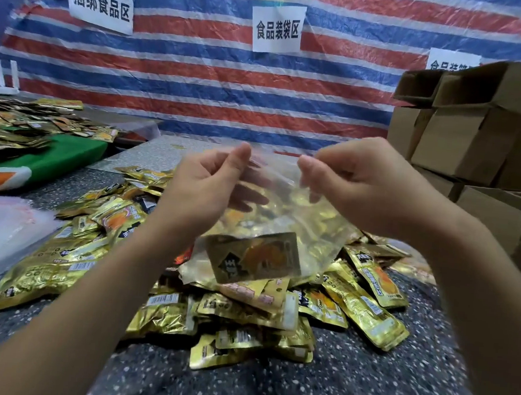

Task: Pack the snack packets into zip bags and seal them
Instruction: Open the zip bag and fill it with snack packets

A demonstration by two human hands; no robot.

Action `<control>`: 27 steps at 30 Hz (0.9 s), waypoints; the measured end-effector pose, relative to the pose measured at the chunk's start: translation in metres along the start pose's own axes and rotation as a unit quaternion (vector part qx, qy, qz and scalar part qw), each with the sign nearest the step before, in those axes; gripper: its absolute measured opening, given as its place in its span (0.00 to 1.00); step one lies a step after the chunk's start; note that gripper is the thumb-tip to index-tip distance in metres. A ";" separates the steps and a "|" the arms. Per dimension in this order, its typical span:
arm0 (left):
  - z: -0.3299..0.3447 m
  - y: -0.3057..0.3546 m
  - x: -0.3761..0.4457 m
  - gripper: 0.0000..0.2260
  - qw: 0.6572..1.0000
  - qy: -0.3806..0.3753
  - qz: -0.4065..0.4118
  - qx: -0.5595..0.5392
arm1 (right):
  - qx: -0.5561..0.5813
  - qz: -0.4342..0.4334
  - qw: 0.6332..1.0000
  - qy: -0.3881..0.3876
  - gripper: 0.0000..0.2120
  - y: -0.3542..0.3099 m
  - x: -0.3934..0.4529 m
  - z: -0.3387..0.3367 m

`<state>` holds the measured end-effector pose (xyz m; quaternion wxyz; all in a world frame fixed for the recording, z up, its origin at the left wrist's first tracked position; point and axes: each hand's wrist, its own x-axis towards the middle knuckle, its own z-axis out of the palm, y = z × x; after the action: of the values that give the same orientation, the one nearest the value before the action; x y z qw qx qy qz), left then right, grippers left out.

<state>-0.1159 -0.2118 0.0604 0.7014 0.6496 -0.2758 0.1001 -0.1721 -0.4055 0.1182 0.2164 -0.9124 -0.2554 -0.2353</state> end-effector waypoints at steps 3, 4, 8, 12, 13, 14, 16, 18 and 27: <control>-0.002 0.007 0.005 0.16 1.000 0.005 0.007 0.014 | 0.003 -0.018 0.999 0.027 0.20 0.002 0.006 -0.001; -0.003 0.009 0.007 0.15 1.000 0.009 0.005 0.012 | 0.013 -0.020 0.999 0.030 0.20 0.002 0.007 -0.002; -0.011 0.017 0.017 0.15 1.000 0.011 -0.004 -0.011 | 0.079 -0.016 0.996 0.042 0.17 0.004 0.018 -0.010; -0.016 0.027 0.032 0.16 1.000 0.007 0.013 -0.007 | 0.137 -0.021 0.989 0.056 0.18 0.012 0.037 -0.016; -0.017 0.027 0.037 0.16 1.000 0.010 0.013 -0.009 | 0.176 -0.015 0.982 0.063 0.18 0.016 0.043 -0.015; -0.019 0.027 0.041 0.16 1.000 0.014 0.012 -0.012 | 0.229 0.001 0.971 0.073 0.18 0.020 0.050 -0.014; -0.021 0.025 0.049 0.16 1.000 0.021 0.005 -0.010 | 0.366 0.052 0.924 0.094 0.18 0.034 0.063 -0.010; -0.024 0.020 0.056 0.15 1.000 0.026 -0.006 -0.008 | 0.498 0.110 0.855 0.095 0.20 0.050 0.074 -0.003; -0.024 -0.001 0.076 0.13 0.997 0.011 -0.059 -0.045 | -0.005 0.155 0.974 -0.167 0.12 0.119 0.106 0.081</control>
<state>-0.0467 -0.2055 0.0986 0.7374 0.6317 -0.2332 0.0530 0.0014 -0.4171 0.0779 0.2002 -0.9683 -0.1424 -0.0449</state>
